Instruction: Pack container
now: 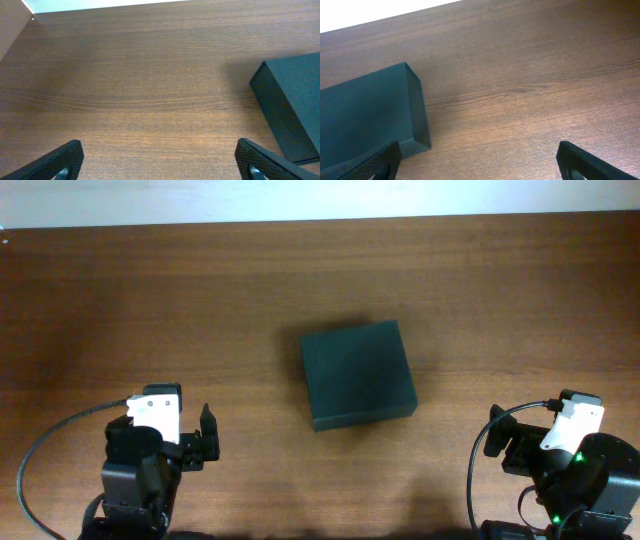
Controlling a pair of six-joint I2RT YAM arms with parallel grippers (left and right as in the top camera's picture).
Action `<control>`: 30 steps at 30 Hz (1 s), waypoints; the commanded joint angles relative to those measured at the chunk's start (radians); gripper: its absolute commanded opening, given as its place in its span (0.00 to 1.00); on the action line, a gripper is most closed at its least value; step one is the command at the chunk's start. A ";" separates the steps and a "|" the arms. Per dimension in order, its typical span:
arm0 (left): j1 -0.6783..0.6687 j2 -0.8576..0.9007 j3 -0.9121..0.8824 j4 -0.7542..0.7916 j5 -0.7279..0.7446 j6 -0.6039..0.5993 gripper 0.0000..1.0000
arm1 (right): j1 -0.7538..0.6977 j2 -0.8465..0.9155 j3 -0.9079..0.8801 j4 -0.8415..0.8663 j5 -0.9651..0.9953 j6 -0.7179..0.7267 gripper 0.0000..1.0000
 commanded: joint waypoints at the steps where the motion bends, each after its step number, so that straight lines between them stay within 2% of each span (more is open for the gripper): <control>1: 0.000 -0.004 -0.008 -0.001 -0.014 -0.013 0.99 | -0.003 -0.008 -0.005 0.004 -0.013 0.011 0.99; 15: 0.000 -0.004 -0.008 -0.001 -0.014 -0.013 0.99 | -0.002 -0.018 -0.005 -0.002 -0.014 0.011 0.99; 18: 0.000 -0.004 -0.008 -0.001 -0.014 -0.013 0.99 | 0.021 -0.087 -0.005 -0.003 -0.029 0.011 0.99; 25: 0.000 -0.004 -0.008 -0.001 -0.014 -0.013 0.99 | 0.108 -0.397 -0.038 0.014 0.006 0.007 0.99; 27: 0.000 -0.004 -0.008 -0.001 -0.014 -0.013 0.99 | 0.118 -0.465 -0.079 0.068 0.027 0.003 0.99; 30: 0.000 -0.004 -0.008 -0.001 -0.014 -0.013 0.99 | 0.137 -0.450 -0.140 0.187 0.053 0.000 0.99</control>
